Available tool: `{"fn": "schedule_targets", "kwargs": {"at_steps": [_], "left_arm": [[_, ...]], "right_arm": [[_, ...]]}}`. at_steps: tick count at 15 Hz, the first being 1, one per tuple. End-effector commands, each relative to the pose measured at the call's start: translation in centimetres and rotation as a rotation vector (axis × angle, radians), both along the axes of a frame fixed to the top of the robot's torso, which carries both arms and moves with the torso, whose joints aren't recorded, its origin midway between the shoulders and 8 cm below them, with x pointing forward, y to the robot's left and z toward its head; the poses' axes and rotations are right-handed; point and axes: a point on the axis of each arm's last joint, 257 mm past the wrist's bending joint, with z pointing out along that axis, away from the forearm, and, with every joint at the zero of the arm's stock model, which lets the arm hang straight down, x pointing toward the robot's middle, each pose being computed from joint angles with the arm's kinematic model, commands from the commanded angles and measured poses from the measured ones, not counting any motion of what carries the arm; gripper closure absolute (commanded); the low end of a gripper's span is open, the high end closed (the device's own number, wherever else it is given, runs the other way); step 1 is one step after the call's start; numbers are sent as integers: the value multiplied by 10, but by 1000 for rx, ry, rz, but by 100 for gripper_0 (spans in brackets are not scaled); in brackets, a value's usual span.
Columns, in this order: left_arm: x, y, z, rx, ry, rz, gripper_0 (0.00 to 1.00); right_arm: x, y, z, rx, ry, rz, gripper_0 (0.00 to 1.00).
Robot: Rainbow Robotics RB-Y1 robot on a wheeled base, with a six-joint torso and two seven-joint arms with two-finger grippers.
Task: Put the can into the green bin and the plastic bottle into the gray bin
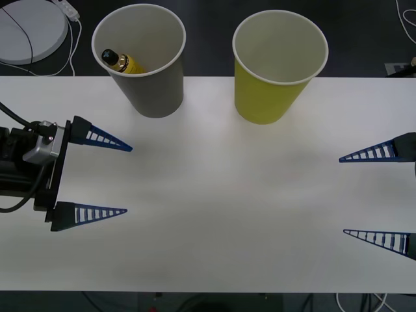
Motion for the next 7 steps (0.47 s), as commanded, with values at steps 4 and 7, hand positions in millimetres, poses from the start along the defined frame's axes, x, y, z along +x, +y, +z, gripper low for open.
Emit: {"fn": "schedule_targets", "kwargs": {"at_steps": [4,7], "left_arm": [[2,0,-1,-4,-2,3,0],[3,0,-1,-5,-5,5,0]], "right_arm": [[0,0,0,0,0,0,0],[0,0,0,0,0,0,0]]}}
